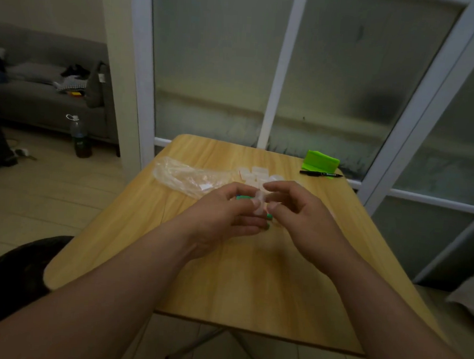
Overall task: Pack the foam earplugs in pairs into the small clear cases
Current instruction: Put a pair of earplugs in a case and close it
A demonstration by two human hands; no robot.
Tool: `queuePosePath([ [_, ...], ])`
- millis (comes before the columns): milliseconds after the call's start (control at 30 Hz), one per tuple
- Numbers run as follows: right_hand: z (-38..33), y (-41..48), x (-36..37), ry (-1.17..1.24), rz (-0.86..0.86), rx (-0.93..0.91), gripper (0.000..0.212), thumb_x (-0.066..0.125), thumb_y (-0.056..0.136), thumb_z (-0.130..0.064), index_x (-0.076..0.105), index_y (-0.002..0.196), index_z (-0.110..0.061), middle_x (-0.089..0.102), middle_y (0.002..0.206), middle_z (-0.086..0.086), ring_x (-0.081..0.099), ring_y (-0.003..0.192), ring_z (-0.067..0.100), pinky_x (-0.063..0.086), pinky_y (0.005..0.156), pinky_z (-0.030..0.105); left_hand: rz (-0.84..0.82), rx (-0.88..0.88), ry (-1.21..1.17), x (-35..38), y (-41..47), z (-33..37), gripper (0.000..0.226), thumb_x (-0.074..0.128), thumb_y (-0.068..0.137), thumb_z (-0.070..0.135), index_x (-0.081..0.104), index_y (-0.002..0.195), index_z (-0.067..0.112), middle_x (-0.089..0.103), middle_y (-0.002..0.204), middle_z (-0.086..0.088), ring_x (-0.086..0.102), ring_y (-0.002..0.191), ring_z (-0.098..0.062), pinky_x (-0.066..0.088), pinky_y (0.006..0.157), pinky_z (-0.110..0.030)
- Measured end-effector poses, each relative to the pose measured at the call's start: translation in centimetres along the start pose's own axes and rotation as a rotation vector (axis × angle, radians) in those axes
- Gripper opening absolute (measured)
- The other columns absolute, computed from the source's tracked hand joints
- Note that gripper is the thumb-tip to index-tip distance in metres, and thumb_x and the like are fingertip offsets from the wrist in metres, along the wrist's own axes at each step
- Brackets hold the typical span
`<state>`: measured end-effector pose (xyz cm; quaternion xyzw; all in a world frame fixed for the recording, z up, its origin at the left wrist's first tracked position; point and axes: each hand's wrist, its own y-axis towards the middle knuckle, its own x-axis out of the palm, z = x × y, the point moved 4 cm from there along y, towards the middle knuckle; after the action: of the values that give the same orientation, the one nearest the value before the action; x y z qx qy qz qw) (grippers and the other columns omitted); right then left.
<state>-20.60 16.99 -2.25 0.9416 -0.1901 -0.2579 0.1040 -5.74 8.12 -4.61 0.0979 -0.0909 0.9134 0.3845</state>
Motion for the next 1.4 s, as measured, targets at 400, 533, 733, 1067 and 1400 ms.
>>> queuePosePath([
  [400, 1.3, 0.3, 0.8, 0.400, -0.040, 0.336, 0.022, 0.075, 0.095, -0.025, 0.071, 0.108, -0.007, 0.081, 0.105, 0.010, 0.076, 0.095, 0.017, 0.052, 0.089, 0.039, -0.052, 0.058, 0.123, 0.4, -0.7, 0.5, 0.030, 0.074, 0.097, 0.013, 0.072, 0.126, 0.018, 0.074, 0.117, -0.020, 0.077, 0.102, -0.031, 0.064, 0.088, -0.037],
  [533, 1.4, 0.2, 0.8, 0.370, -0.063, 0.349, 0.025, 0.077, 0.093, -0.024, 0.070, 0.110, -0.007, 0.079, 0.109, 0.016, 0.076, 0.095, 0.019, 0.054, 0.089, 0.041, -0.075, 0.070, 0.161, 0.3, -0.7, 0.5, 0.029, 0.076, 0.095, 0.012, 0.072, 0.124, 0.015, 0.074, 0.116, -0.024, 0.076, 0.097, -0.029, 0.064, 0.087, -0.037],
  [733, 1.0, 0.2, 0.9, 0.318, -0.032, 0.299, 0.015, 0.077, 0.094, -0.024, 0.067, 0.098, -0.013, 0.080, 0.101, 0.011, 0.074, 0.093, 0.017, 0.055, 0.087, 0.040, -0.063, 0.087, 0.181, 0.4, -0.7, 0.6, 0.028, 0.075, 0.095, 0.008, 0.073, 0.122, 0.015, 0.075, 0.113, -0.024, 0.076, 0.095, -0.028, 0.064, 0.084, -0.035],
  [1067, 1.2, 0.5, 0.9, 0.279, 0.031, 0.259, 0.009, 0.071, 0.095, -0.011, 0.065, 0.089, -0.013, 0.075, 0.085, 0.005, 0.074, 0.084, 0.020, 0.060, 0.079, 0.039, -0.023, 0.040, 0.085, -0.1, -0.7, 0.6, 0.026, 0.071, 0.097, 0.005, 0.074, 0.122, 0.011, 0.077, 0.111, -0.022, 0.078, 0.092, -0.026, 0.065, 0.082, -0.035],
  [1400, 1.9, 1.1, -0.1, 0.004, 0.151, 0.142, 0.016, 0.069, 0.095, -0.007, 0.079, 0.100, -0.018, 0.078, 0.093, -0.002, 0.073, 0.085, 0.013, 0.062, 0.073, 0.034, -0.049, -0.077, -0.135, 0.4, -0.6, -0.1, 0.045, 0.052, 0.095, -0.018, 0.056, 0.135, 0.005, 0.068, 0.124, -0.029, 0.076, 0.104, -0.039, 0.065, 0.086, -0.041],
])
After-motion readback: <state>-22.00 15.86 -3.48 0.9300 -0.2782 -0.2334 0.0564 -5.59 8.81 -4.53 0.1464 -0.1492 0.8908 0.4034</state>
